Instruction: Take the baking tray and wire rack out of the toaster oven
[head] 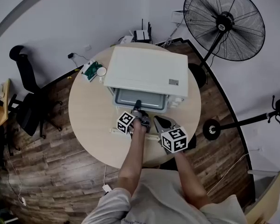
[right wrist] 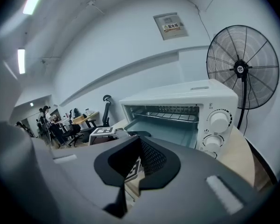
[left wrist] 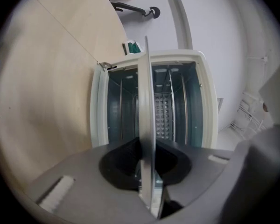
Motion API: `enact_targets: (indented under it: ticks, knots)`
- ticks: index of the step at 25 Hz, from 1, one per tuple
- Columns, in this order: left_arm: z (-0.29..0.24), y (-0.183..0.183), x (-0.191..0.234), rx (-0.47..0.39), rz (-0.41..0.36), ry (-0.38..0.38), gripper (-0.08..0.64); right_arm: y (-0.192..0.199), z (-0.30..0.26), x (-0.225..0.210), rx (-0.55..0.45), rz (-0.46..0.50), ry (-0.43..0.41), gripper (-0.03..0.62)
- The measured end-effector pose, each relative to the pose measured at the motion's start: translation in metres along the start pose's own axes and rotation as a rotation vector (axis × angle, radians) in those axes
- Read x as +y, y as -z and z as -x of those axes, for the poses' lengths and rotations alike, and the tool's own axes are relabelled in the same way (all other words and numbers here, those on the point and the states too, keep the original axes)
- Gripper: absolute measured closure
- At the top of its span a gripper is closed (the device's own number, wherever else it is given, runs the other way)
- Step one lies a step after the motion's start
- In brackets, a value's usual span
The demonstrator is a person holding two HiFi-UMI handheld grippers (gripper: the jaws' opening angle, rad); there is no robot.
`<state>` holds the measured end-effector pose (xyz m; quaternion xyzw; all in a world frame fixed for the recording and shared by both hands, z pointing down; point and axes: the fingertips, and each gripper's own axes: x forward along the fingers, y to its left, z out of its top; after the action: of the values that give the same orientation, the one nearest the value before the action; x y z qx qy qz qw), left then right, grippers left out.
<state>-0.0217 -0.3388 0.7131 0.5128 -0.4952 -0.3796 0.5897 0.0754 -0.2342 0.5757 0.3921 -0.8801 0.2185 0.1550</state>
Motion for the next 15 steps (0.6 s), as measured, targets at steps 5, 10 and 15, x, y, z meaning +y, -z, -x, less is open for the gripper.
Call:
enact_targets:
  ticks: [5,10,15]
  knots:
    - [0.025,0.005,0.009,0.018,0.004,-0.008,0.456,0.008,0.004,-0.004,-0.010,-0.036,0.039,0.597]
    - [0.046,0.007,0.011,0.031,0.004,-0.006,0.456,0.002,0.021,-0.012,-0.057,-0.067,0.104,0.597]
    - [0.063,0.006,0.014,0.036,0.004,0.009,0.456,0.005,0.027,-0.008,-0.064,-0.048,0.114,0.597]
